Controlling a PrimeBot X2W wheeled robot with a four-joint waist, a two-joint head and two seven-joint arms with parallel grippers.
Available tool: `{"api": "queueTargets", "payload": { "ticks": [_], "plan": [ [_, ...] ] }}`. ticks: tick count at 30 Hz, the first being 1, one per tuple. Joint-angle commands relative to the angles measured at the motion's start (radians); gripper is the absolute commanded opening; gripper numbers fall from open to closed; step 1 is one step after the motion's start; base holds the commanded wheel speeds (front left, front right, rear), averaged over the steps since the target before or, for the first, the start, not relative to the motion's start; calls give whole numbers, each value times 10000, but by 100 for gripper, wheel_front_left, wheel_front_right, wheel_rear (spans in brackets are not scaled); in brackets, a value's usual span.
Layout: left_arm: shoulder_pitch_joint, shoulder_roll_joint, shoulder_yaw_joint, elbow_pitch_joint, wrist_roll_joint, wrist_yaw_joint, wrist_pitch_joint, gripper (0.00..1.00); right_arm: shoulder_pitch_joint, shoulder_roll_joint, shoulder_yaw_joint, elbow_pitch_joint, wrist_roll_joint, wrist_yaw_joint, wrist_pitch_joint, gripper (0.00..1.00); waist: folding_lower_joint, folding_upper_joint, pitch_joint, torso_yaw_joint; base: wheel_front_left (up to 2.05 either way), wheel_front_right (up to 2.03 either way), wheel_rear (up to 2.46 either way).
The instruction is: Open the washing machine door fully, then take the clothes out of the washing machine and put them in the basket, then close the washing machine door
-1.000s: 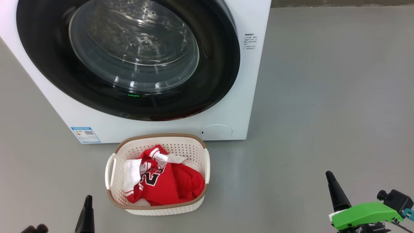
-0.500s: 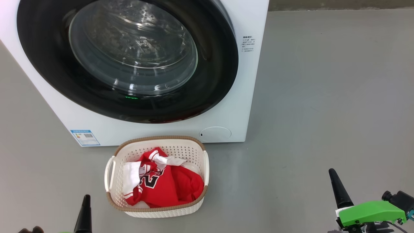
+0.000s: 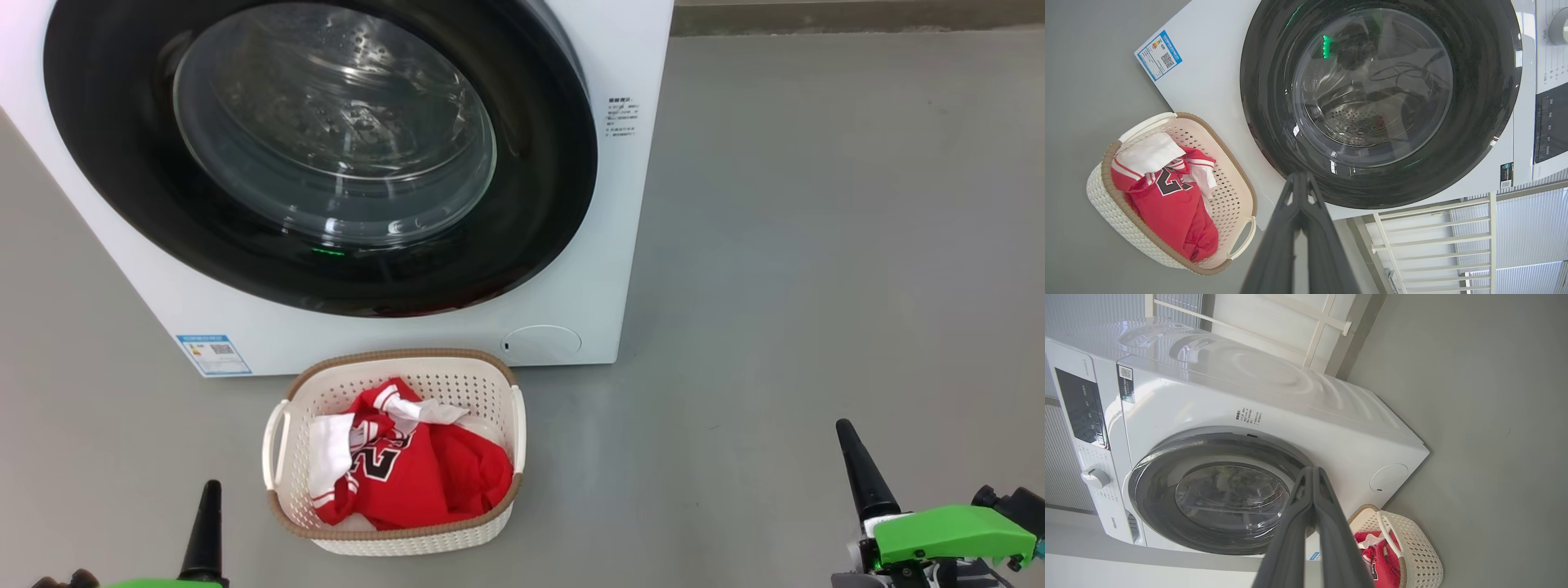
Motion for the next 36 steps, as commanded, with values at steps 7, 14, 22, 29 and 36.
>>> {"api": "queueTargets", "payload": {
  "ticks": [7, 14, 22, 29, 36],
  "plan": [
    [-433, 101, 394, -343, -874, -25, 261, 0, -120, 28, 23, -411, 799, -10, 235, 0, -1, 0, -54, -26, 0, 0, 0],
    [-474, 85, 507, -407, -1604, -27, 464, 0, -118, 87, -90, -519, 1467, -11, 442, 0, -1, 0, -109, -52, 0, 0, 0],
    [-521, 66, 637, -480, -2442, -29, 698, 0, -115, 155, -220, -644, 2234, -12, 680, 0, -1, 0, -171, -82, 0, 0, 0],
    [-563, 49, 751, -544, -3174, -30, 903, 0, -112, 215, -333, -753, 2905, -13, 888, 0, -1, 0, -226, -109, 0, 0, 0],
    [-577, 39, 794, -564, -3397, -31, 973, 0, -112, 234, -370, -787, 3114, -13, 954, 0, -1, 0, -243, -117, 0, 0, 0]
  ]
}}
